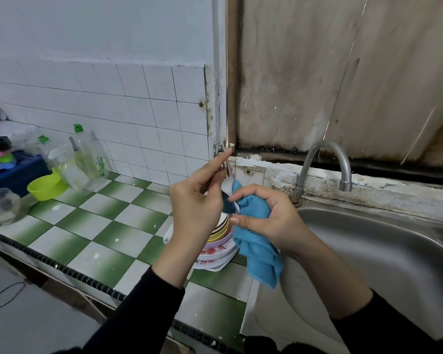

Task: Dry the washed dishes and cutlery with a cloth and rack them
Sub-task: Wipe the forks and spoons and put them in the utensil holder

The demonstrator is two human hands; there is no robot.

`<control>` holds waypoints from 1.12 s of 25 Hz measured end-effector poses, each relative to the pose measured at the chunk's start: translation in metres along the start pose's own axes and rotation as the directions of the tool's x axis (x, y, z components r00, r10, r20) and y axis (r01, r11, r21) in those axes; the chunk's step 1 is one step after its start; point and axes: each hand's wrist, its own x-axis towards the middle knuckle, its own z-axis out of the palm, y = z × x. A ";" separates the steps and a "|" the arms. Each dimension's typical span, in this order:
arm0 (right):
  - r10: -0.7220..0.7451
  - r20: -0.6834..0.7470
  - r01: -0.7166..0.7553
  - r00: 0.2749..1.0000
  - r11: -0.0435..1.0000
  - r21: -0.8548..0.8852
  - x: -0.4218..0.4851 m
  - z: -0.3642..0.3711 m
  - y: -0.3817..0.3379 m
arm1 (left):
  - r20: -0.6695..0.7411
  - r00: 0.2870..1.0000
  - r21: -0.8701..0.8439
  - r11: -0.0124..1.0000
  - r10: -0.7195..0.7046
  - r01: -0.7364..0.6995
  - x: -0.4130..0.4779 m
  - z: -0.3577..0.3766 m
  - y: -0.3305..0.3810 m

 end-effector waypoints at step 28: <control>-0.036 -0.021 0.022 0.999 0.892 -0.452 -0.039 -0.100 -0.027 | 0.104 0.909 -0.315 0.854 -0.403 0.414 0.002 0.116 0.027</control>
